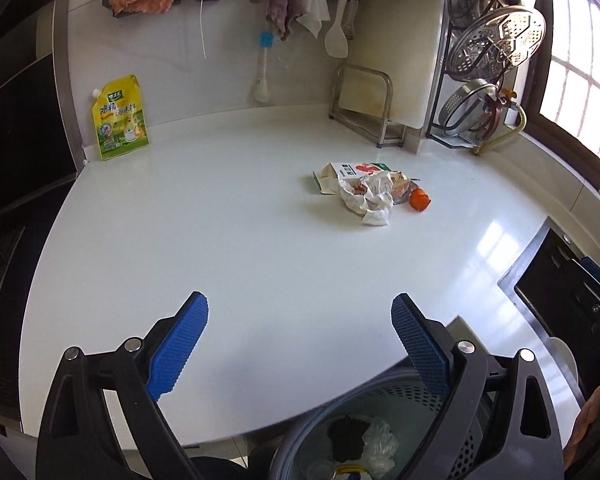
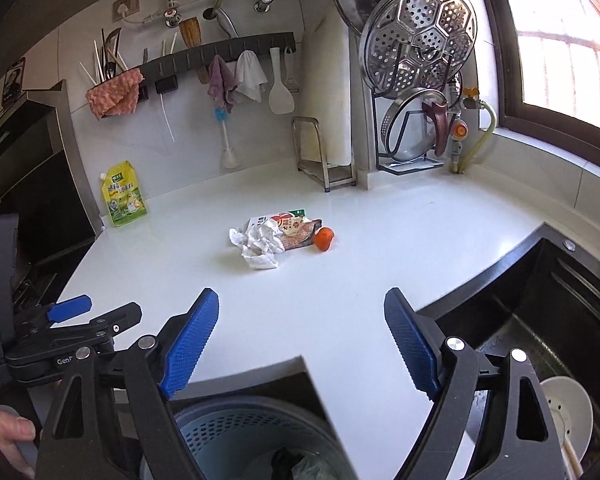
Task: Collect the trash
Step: 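Move both open tools back to the remaining paper and orange peel on the counter, then grasp the crumpled white paper with the left tool while the right tool grasps the orange peel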
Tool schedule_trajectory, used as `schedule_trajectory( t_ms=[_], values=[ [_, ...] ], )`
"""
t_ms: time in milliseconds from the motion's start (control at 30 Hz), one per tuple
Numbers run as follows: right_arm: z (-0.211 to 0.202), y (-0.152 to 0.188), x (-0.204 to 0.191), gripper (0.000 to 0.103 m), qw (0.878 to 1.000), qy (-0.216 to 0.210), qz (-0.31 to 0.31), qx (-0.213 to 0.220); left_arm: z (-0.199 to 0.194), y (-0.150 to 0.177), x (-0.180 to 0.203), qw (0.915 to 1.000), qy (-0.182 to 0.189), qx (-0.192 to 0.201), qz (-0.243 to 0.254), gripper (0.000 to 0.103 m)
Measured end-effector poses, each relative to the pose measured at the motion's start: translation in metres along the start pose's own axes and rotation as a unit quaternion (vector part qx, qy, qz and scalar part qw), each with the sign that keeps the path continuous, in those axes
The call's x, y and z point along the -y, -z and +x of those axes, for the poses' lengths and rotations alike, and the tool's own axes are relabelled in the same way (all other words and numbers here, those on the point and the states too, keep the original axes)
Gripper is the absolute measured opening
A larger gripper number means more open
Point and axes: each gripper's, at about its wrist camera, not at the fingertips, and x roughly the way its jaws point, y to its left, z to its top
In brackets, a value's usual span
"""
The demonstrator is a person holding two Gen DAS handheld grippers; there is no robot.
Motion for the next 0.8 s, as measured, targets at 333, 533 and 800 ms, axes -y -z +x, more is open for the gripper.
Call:
schedule_trajectory(
  t_ms=[333, 533, 800],
  values=[
    [0.109, -0.036, 0.019, 0.081, 0.996, 0.01, -0.037, -0.082, 0.066, -0.038, 0.021, 0.9998, -0.017, -0.007, -0.004, 0.093],
    [0.165, -0.049, 0.034, 0.081, 0.993, -0.007, -0.017, -0.118, 0.098, -0.047, 0.03, 0.9996, -0.022, -0.017, -0.008, 0.093],
    [0.212, -0.057, 0.038, 0.081, 0.991, -0.008, -0.027, -0.134, 0.127, -0.054, 0.034, 0.9991, -0.026, -0.032, -0.011, 0.093]
  ],
)
